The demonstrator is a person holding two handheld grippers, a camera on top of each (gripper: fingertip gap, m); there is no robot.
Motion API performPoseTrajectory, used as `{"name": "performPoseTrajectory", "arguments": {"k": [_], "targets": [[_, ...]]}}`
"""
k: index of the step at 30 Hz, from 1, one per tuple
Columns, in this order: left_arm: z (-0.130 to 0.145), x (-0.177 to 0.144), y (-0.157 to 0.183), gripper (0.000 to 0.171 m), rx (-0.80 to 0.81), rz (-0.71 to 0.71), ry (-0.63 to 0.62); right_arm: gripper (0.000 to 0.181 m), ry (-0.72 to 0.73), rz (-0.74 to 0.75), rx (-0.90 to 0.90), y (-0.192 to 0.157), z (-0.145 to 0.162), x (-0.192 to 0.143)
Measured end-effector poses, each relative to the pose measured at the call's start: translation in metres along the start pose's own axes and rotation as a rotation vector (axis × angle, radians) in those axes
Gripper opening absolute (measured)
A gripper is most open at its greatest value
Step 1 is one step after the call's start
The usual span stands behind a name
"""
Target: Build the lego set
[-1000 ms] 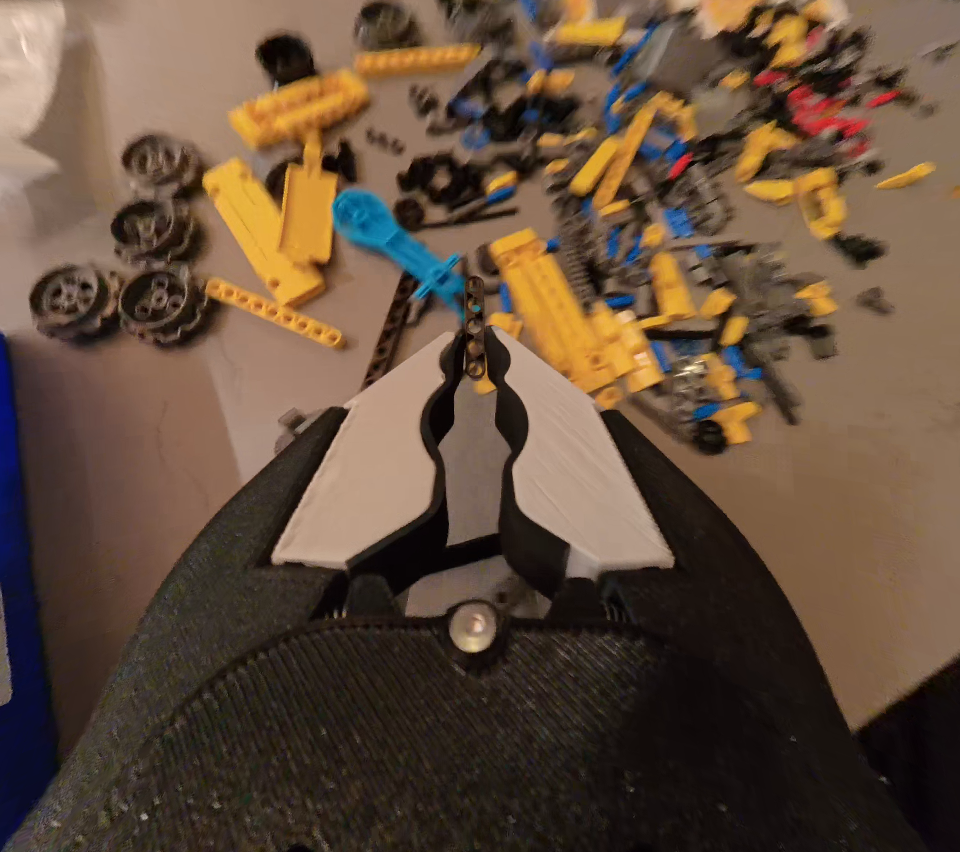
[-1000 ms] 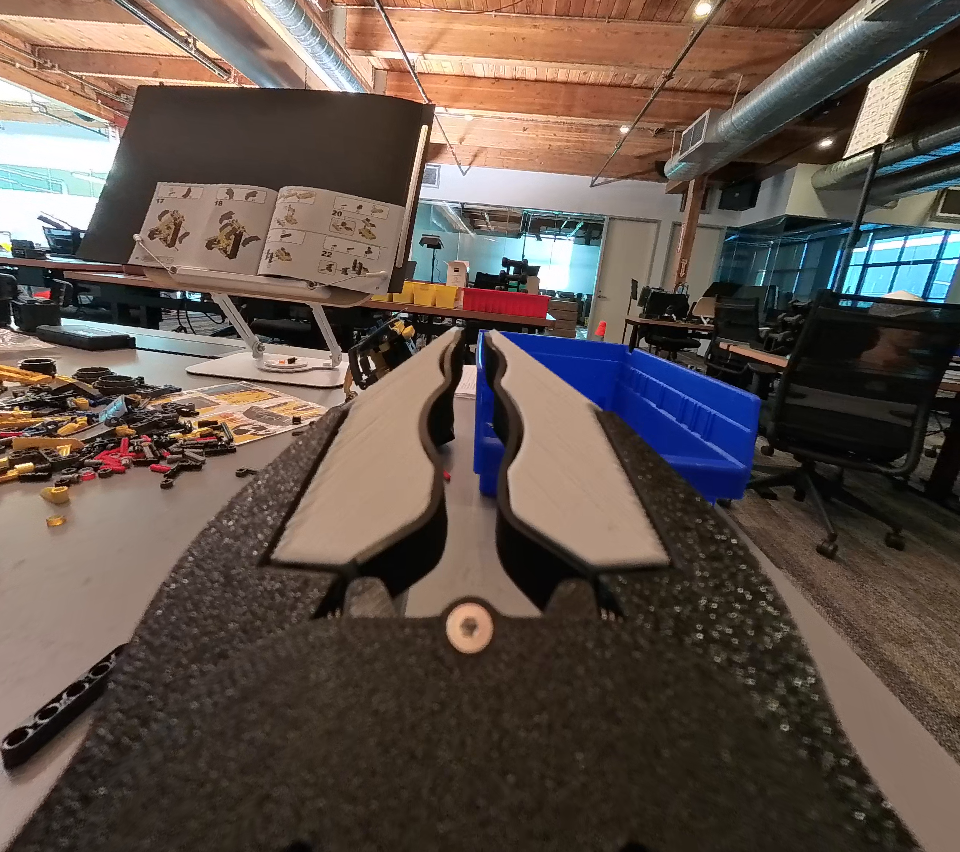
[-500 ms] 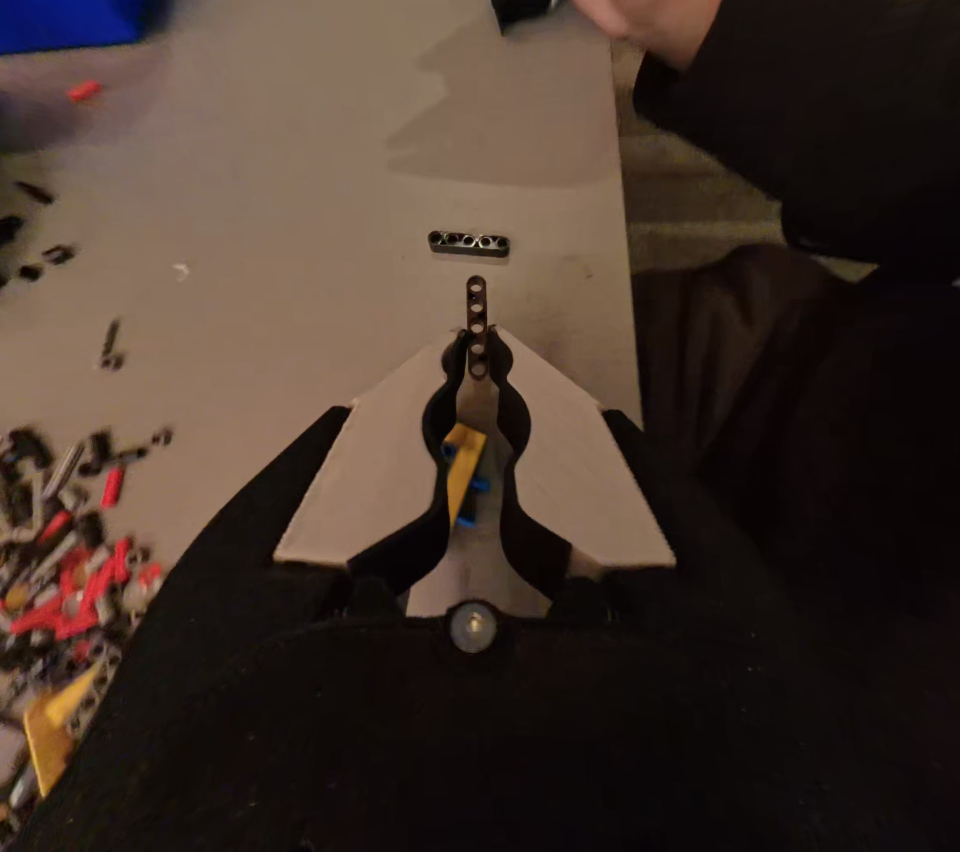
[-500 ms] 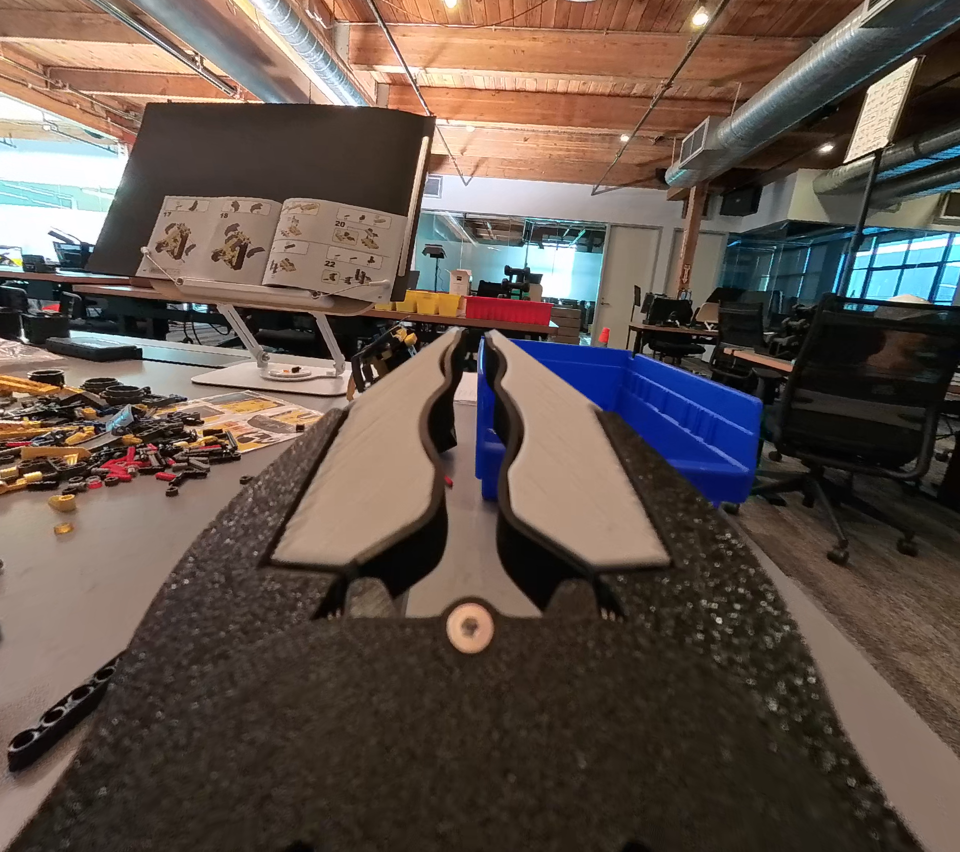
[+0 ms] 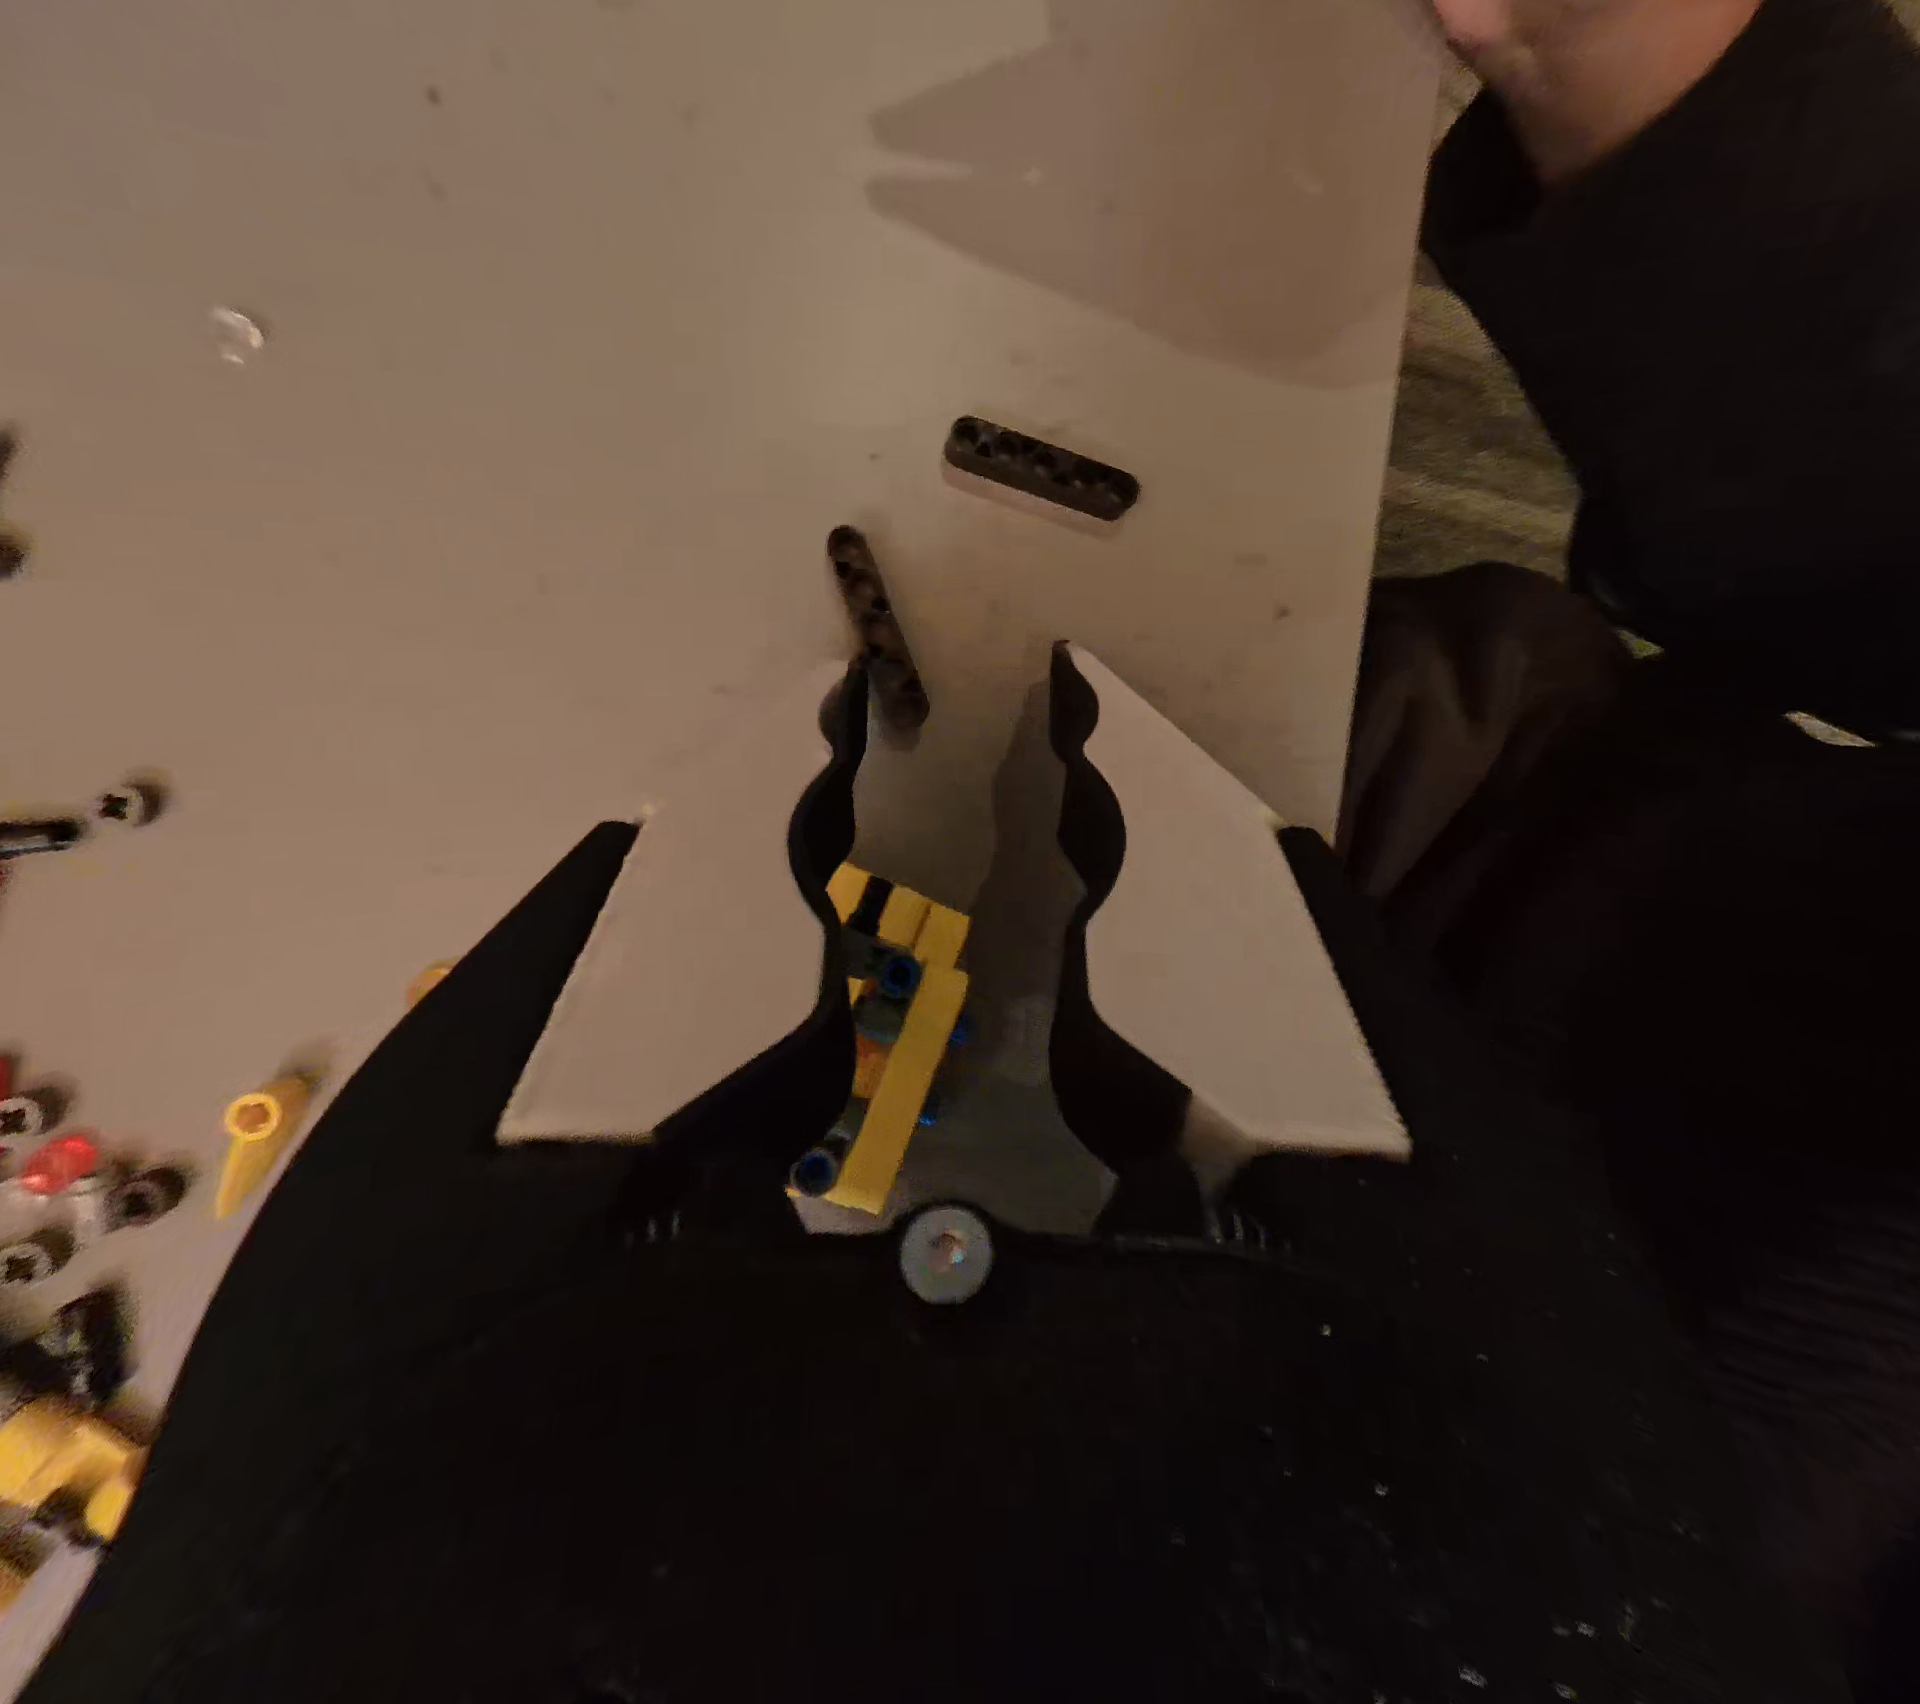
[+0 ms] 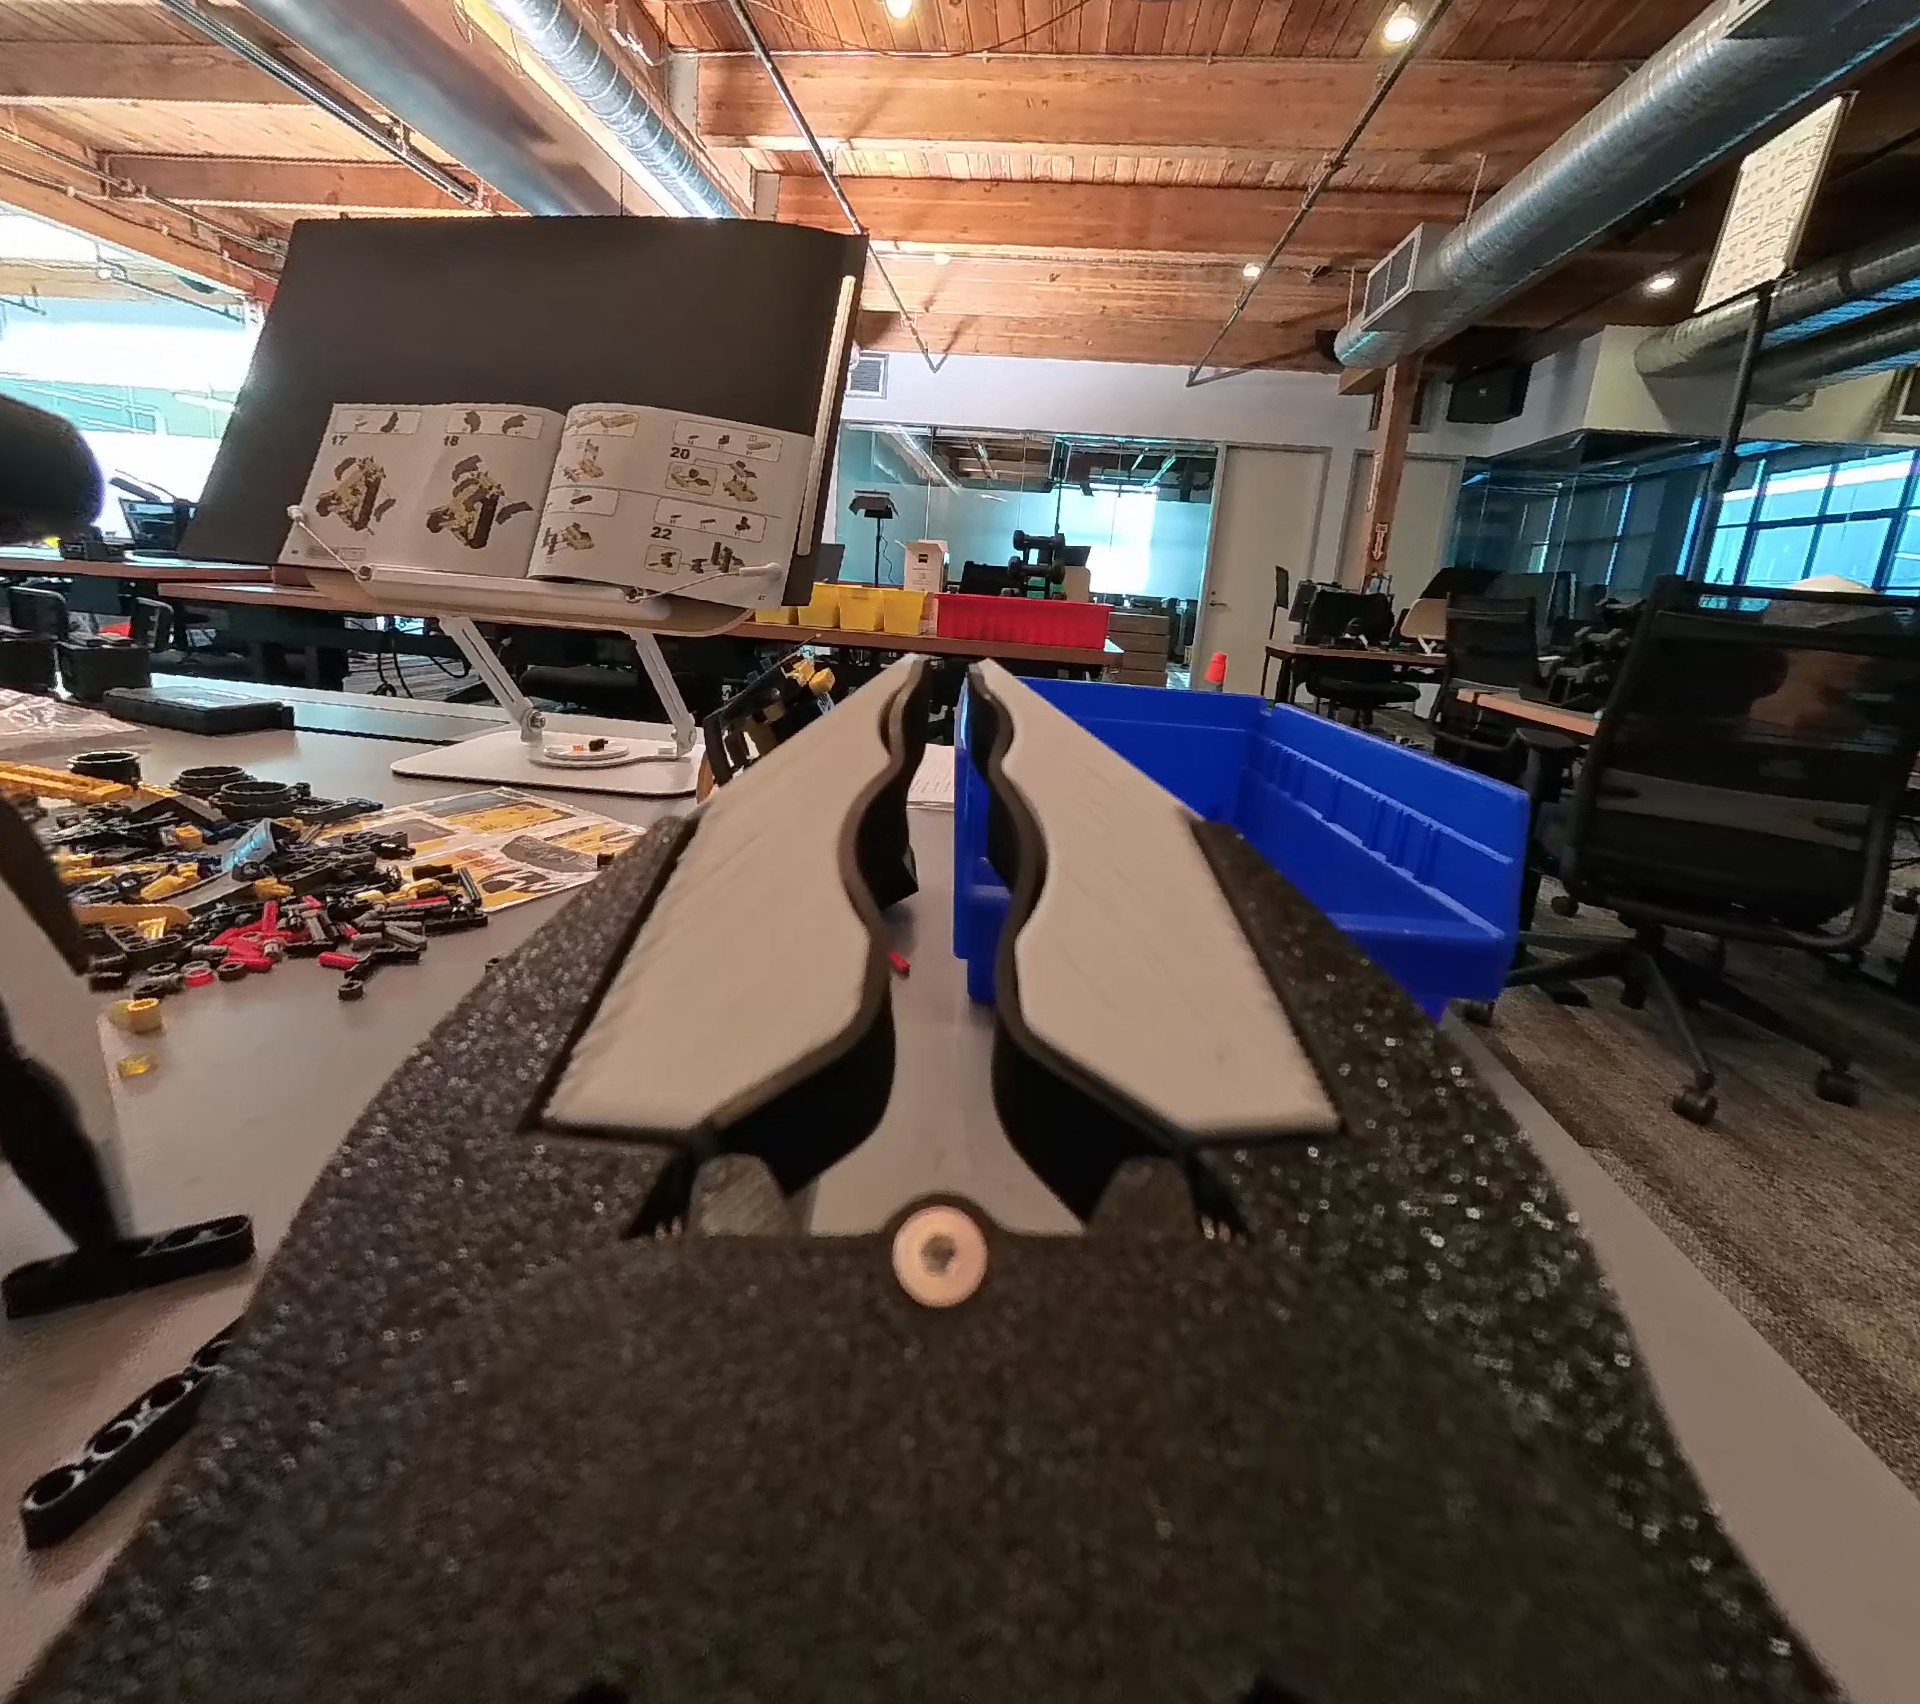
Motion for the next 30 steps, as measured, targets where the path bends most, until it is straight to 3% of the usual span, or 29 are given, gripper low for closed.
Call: {"name": "performPoseTrajectory", "arguments": {"k": [10, 17, 24, 30], "targets": [[0.005, -0.001, 0.032, 0.034, 0.051, 0.085, -0.023, 0.005, -0.001, 0.001, -0.010, -0.001, 0.000, 0.000], [-0.003, -0.013, 0.024, 0.034, 0.038, 0.056, 0.046, 0.005, 0.002, 0.001, -0.009, -0.001, 0.000, -0.001], [-0.018, -0.039, 0.006, 0.062, 0.019, -0.008, 0.226, 0.004, 0.000, 0.003, -0.003, 0.000, 0.000, -0.001], [-0.007, -0.074, -0.027, 0.078, -0.083, -0.108, 0.354, 0.005, 0.003, 0.009, -0.004, 0.001, 0.000, -0.001]]}}
Point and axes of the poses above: each gripper's, where its closed fingertips meet, x out along the fingers, z out of its underside, y = z × x across the jaws, the point moved 2 cm from there along -x, back along the fingers, and after that the axes turned 6 degrees about y, right-handed, at the moved point
